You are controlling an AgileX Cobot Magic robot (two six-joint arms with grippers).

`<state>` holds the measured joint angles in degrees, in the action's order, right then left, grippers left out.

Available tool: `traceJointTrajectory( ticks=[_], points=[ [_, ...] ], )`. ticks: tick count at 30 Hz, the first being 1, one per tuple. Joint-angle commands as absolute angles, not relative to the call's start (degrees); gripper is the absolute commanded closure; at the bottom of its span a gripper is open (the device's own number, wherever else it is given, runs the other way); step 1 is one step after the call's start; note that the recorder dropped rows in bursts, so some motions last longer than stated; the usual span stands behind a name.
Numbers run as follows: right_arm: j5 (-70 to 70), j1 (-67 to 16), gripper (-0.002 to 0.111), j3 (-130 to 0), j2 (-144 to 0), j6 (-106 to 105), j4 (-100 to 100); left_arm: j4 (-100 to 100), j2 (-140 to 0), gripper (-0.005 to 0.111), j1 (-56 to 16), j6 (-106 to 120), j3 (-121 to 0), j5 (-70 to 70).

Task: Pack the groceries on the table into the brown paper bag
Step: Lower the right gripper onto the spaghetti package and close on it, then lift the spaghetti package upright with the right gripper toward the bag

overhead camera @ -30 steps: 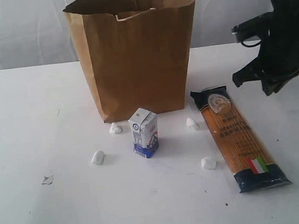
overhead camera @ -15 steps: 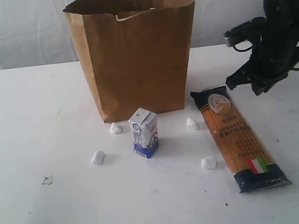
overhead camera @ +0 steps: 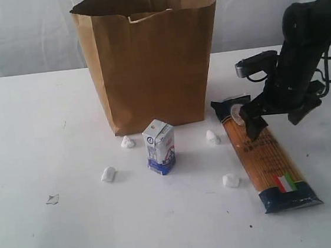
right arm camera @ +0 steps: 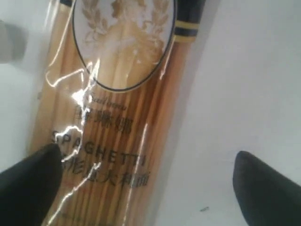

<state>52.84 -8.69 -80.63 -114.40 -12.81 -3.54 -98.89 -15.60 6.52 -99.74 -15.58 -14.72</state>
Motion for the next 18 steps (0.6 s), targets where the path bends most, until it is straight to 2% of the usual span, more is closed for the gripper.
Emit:
traceJointTrajectory(
  ticks=[1,6,10,13,14,15,16,18],
  points=[
    [53.0,-8.7,0.017,-80.5,-116.5,-13.3,-9.8,-99.9,-15.3,0.107,6.7,-99.2,-12.7,-22.6],
    [52.3,-8.7,0.017,-80.5,-118.8,-13.3,-11.0,-99.9,-15.3,0.107,6.7,-99.2,-10.9,-32.3],
    [52.6,-8.7,0.018,-80.5,-120.6,-13.3,-11.0,-99.9,-15.3,0.107,6.7,-99.2,-10.8,-33.7],
    [54.0,-8.7,0.029,-80.5,-121.2,-12.4,-10.9,-99.9,-15.3,0.107,6.7,-99.2,-10.8,-33.4],
    [54.7,-8.7,0.051,-80.5,-121.3,-11.8,-10.5,-99.9,-15.3,0.107,6.7,-99.2,-10.8,-33.4],
    [54.9,-8.7,0.067,-80.5,-121.3,-11.8,-10.5,-99.9,-15.3,0.107,6.7,-99.2,-10.8,-33.4],
    [55.0,-8.7,0.102,-80.5,-121.3,-12.4,-10.5,-99.9,-15.3,0.107,6.7,-99.2,-10.8,-33.4],
    [55.0,-8.7,0.108,-80.5,-121.2,-13.9,-10.5,-99.9,-15.3,0.107,6.7,-99.2,-10.8,-33.4]
  ],
)
